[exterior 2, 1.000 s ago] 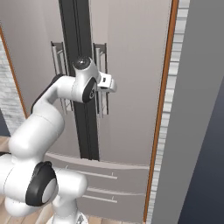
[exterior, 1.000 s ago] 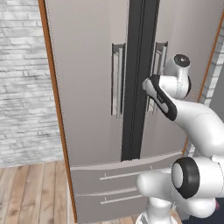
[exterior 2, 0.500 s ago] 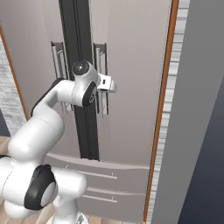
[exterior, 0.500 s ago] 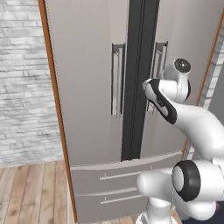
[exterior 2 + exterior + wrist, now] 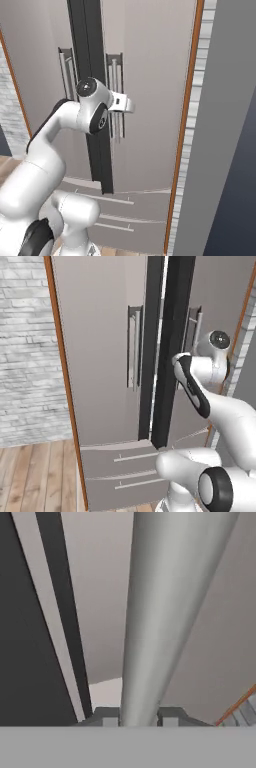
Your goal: There is a bowl on the dining counter. Grab a lemon wedge from the fridge and place it in the bowl. Then get the liquor bottle and glass cup from the cabinet and place them next to the bowl.
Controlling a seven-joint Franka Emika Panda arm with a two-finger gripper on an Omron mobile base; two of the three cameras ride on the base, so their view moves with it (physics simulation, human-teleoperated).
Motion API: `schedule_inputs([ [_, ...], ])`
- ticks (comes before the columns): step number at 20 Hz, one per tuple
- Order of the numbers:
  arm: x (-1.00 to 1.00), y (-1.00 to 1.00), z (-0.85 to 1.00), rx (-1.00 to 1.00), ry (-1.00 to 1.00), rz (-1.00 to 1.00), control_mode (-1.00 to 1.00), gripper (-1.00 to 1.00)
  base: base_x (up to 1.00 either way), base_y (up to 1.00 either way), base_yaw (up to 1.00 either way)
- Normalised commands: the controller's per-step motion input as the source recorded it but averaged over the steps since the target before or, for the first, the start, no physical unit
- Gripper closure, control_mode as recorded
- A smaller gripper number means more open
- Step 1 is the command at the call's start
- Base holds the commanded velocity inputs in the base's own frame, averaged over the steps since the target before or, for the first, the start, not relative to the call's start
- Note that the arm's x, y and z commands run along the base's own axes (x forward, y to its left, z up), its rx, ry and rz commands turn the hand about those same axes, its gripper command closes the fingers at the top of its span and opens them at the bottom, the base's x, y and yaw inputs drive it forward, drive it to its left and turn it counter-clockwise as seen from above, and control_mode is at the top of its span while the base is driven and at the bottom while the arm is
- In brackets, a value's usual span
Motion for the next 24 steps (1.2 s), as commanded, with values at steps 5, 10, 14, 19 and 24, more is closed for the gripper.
schedule_inputs([
  [5,-1.00,-0.43,0.27,-0.04,-0.13,0.00,-1.00,1.00,0.00,0.00,0.00],
  [10,-1.00,-0.43,0.32,-0.06,-0.13,0.00,-1.00,1.00,0.00,0.00,0.00],
  [14,-0.87,-0.21,0.19,-0.10,-0.07,-0.01,-1.00,-1.00,0.00,0.00,0.00],
  [19,-0.67,0.13,0.26,-0.19,-0.02,0.00,-1.00,-1.00,0.00,0.00,0.00],
  [24,-1.00,0.47,0.41,-0.25,-0.05,0.00,-1.00,-1.00,0.00,0.00,0.00],
])
